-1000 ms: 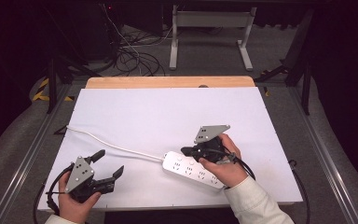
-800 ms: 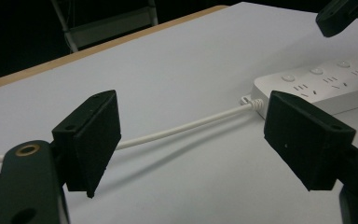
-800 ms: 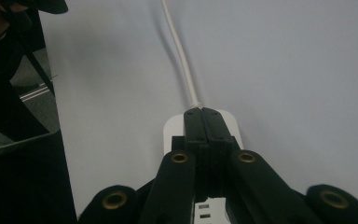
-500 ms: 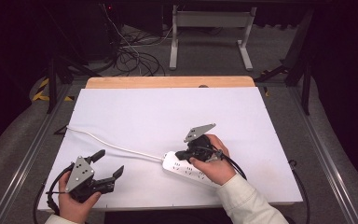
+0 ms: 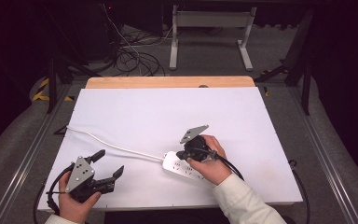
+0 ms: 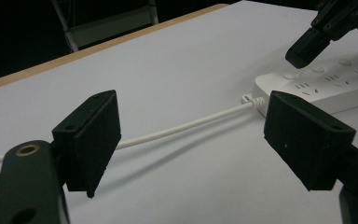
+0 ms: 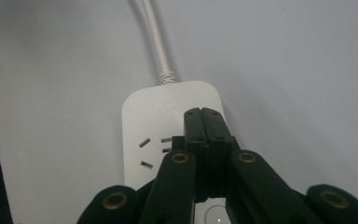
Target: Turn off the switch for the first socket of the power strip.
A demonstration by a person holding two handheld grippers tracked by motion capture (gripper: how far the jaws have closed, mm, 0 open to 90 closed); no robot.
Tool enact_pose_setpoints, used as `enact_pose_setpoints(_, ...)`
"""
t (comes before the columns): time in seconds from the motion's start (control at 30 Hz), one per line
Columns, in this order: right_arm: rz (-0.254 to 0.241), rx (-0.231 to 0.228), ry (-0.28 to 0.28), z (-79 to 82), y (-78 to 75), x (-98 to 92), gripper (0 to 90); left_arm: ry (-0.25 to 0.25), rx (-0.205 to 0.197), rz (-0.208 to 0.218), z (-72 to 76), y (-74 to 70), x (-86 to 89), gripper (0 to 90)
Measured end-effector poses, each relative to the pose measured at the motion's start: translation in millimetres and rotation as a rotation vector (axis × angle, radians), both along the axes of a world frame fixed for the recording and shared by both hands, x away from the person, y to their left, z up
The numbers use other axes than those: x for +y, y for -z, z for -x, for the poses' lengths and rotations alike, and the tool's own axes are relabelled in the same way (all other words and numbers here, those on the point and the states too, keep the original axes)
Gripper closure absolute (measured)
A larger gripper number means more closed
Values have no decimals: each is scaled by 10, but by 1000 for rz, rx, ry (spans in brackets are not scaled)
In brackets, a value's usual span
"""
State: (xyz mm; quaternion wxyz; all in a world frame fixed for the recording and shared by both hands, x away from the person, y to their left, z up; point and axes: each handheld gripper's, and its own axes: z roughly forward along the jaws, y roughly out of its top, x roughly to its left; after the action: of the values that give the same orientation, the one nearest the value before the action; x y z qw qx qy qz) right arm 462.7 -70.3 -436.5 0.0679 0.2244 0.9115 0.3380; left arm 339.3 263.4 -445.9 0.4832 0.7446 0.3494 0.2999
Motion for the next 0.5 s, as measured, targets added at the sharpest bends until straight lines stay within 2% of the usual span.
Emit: enact_pose_setpoints(0.5, 14, 9, 3, -43, 81, 34, 900, 4, 1, -7, 0, 2, -4, 191)
